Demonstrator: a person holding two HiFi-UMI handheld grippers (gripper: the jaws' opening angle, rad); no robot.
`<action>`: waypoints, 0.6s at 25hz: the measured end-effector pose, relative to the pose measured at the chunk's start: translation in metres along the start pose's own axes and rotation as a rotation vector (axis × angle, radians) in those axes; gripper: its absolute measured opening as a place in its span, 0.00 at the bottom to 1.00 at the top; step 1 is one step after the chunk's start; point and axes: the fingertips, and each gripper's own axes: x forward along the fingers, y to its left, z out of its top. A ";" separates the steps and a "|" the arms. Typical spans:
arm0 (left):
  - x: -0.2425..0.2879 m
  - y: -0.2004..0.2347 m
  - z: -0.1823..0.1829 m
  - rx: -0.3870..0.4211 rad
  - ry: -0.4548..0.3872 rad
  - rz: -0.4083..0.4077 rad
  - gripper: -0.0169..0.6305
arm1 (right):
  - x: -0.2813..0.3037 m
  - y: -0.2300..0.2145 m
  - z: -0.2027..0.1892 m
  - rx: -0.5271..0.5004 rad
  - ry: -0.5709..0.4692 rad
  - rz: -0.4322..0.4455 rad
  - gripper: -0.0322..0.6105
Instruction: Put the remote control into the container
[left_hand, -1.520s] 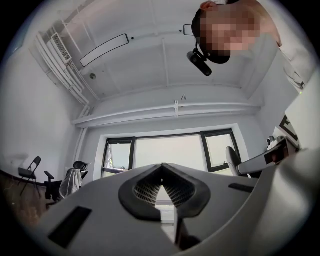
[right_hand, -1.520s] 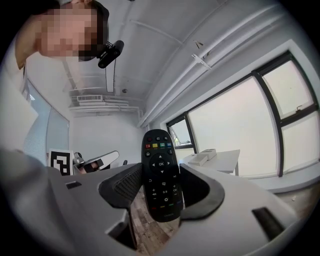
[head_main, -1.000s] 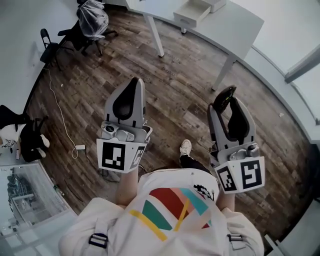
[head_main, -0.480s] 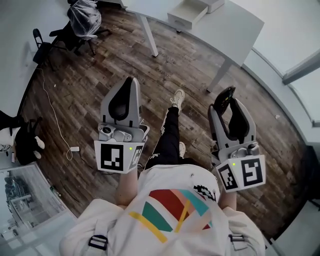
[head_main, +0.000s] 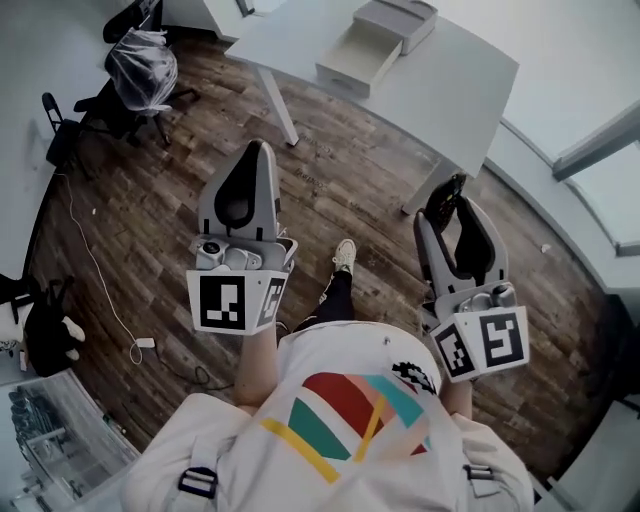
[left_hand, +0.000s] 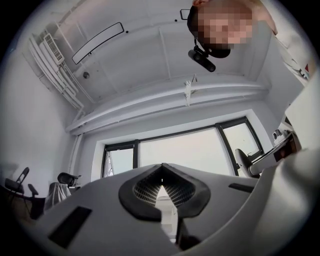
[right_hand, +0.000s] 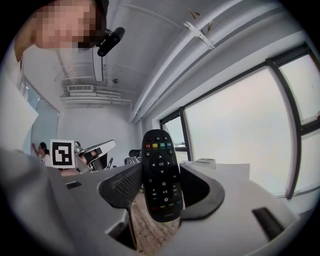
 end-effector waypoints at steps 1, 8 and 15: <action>0.015 0.007 0.002 0.000 -0.006 -0.004 0.04 | 0.017 -0.005 0.006 0.008 0.003 -0.003 0.42; 0.095 0.081 -0.037 -0.061 0.024 0.046 0.04 | 0.127 -0.024 0.029 -0.014 0.015 0.012 0.42; 0.140 0.146 -0.071 -0.085 0.046 0.077 0.04 | 0.199 -0.033 0.020 0.016 0.067 -0.032 0.42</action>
